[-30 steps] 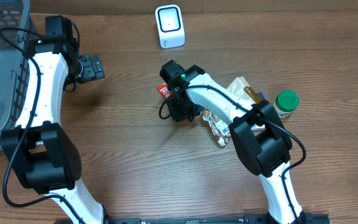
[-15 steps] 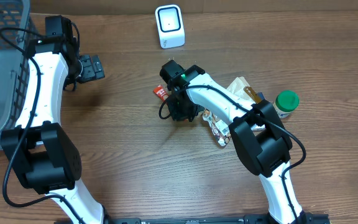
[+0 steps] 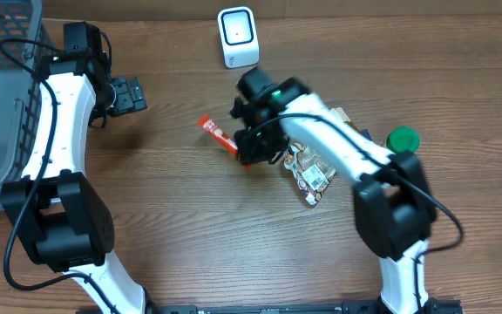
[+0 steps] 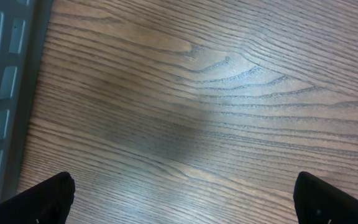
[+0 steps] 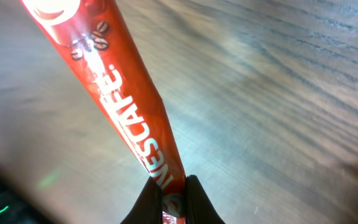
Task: Scan the item barcode
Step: 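Lift the Nescafe stick and hold it at the white scanner, then carry the Nescafe stick away from the scanner toward the right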
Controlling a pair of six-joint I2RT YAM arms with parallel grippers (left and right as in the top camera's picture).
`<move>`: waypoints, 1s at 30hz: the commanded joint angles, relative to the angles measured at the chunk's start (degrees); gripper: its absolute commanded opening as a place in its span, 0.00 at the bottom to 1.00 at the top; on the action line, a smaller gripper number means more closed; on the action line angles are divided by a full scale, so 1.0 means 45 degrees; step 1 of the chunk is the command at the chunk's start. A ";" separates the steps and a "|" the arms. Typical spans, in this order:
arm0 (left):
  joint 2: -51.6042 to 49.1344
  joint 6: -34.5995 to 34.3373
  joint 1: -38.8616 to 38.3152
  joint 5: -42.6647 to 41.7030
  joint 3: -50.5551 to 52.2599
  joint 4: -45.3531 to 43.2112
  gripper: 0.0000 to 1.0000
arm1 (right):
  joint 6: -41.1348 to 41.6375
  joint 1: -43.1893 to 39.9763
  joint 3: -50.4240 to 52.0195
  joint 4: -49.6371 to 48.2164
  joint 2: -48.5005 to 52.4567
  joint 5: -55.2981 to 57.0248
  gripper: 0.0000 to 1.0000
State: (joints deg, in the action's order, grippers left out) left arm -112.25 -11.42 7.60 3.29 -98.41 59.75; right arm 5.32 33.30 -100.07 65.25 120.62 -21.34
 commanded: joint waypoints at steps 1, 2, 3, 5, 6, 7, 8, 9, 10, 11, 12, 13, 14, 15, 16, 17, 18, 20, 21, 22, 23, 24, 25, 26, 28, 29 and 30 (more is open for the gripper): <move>-0.0029 0.0214 -0.0024 0.0063 -0.0248 -0.0010 1.00 | -0.3094 -0.1078 -0.0204 0.0850 -0.0933 -0.5571 0.04; -0.0029 0.0214 -0.0024 0.0063 -0.0248 -0.0010 1.00 | -0.3983 -0.1311 -0.0204 0.1229 -0.0933 -0.6834 0.04; -0.0029 0.0214 -0.0024 0.0063 -0.0248 -0.0010 1.00 | -0.5275 -0.1700 -0.0170 0.1885 -0.0933 -0.8480 0.04; -0.0029 0.0214 -0.0024 0.0063 -0.0248 -0.0010 1.00 | -0.6683 -0.2132 -0.0121 0.2647 -0.0933 -1.0112 0.04; -0.0029 0.0214 -0.0024 0.0063 -0.0248 -0.0010 1.00 | -0.7703 -0.2409 -0.0107 0.3240 -0.0933 -1.1089 0.04; -0.0029 0.0214 -0.0024 0.0063 -0.0248 -0.0010 1.00 | -0.8257 -0.2560 -0.0107 0.3599 -0.0933 -1.1565 0.04; -0.0029 0.0214 -0.0024 0.0063 -0.0248 -0.0010 1.00 | -0.8942 -0.2749 -0.0107 0.4090 -0.0933 -1.2109 0.04; -0.0029 0.0214 -0.0024 0.0063 -0.0248 -0.0010 1.00 | -0.9680 -0.2948 -0.0107 0.4629 -0.0933 -1.2638 0.04; -0.0029 0.0209 -0.0024 0.0063 -0.0248 -0.0010 1.00 | -1.0244 -0.3104 -0.0107 0.5003 -0.0933 -1.3012 0.04; -0.0029 0.0214 -0.0024 0.0063 -0.0248 -0.0010 1.00 | -1.0778 -0.3274 -0.0107 0.5391 -0.0933 -1.3357 0.04; -0.0029 0.0214 -0.0024 0.0063 -0.0248 -0.0010 1.00 | -1.1142 -0.3444 -0.0107 0.5683 -0.0933 -1.3678 0.04; -0.0029 0.0214 -0.0024 0.0063 -0.0248 -0.0010 1.00 | -1.1404 -0.3585 -0.0107 0.5892 -0.0933 -1.3993 0.04; -0.0029 0.0214 -0.0024 0.0063 -0.0248 -0.0010 1.00 | -1.1604 -0.3682 -0.0107 0.6052 -0.0933 -1.4290 0.04; -0.0029 0.0214 -0.0024 0.0063 -0.0248 -0.0010 1.00 | -1.1628 -0.3779 -0.0107 0.6149 -0.0933 -1.4630 0.04; -0.0029 0.0214 -0.0024 0.0058 -0.0248 -0.0010 1.00 | -1.1628 -0.3837 -0.0107 0.6183 -0.0933 -1.4834 0.04; -0.0029 0.0214 -0.0024 0.0063 -0.0248 -0.0010 1.00 | -1.1628 -0.3891 -0.0107 0.6207 -0.0933 -1.5159 0.04; -0.0029 0.0214 -0.0024 0.0063 -0.0248 -0.0010 1.00 | -1.1628 -0.3920 -0.0107 0.6256 -0.0933 -1.5246 0.04; -0.0029 0.0214 -0.0024 0.0063 -0.0248 -0.0010 1.00 | -1.1623 -0.3954 -0.0112 0.6353 -0.0933 -1.5246 0.04; -0.0029 0.0214 -0.0024 0.0063 -0.0248 -0.0010 1.00 | -1.1628 -0.3954 -0.0112 0.6450 -0.0933 -1.5246 0.04; -0.0029 0.0214 -0.0024 0.0063 -0.0248 -0.0010 1.00 | -1.1628 -0.3954 -0.0112 0.6523 -0.0933 -1.5246 0.04; -0.0029 0.0214 -0.0024 0.0063 -0.0248 -0.0010 1.00 | -1.1628 -0.3954 -0.0107 0.6538 -0.0933 -1.5246 0.04; -0.0029 0.0214 -0.0024 0.0063 -0.0248 -0.0010 1.00 | -1.1628 -0.3954 -0.0107 0.6538 -0.0933 -1.5246 0.04; -0.0029 0.0214 -0.0024 0.0063 -0.0248 -0.0010 1.00 | -1.1628 -0.3954 -0.0112 0.6499 -0.0933 -1.5246 0.04; -0.0029 0.0214 -0.0024 0.0063 -0.0248 -0.0010 1.00 | -1.1628 -0.3954 -0.0112 0.6431 -0.0933 -1.5242 0.04; -0.0029 0.0214 -0.0024 0.0063 -0.0248 -0.0010 1.00 | -1.1623 -0.3954 -0.0112 0.6120 -0.0933 -1.5242 0.04; -0.0029 0.0214 -0.0024 0.0063 -0.0248 -0.0010 1.00 | -1.1623 -0.3934 -0.0107 0.5906 -0.0933 -1.5188 0.04; -0.0029 0.0214 -0.0024 0.0063 -0.0248 -0.0010 1.00 | -1.1618 -0.3910 -0.0107 0.5702 -0.0933 -1.5047 0.04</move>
State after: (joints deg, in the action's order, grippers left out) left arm -112.25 -11.42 7.60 3.29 -98.41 59.75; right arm -45.32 15.68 -100.16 92.60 117.38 -85.82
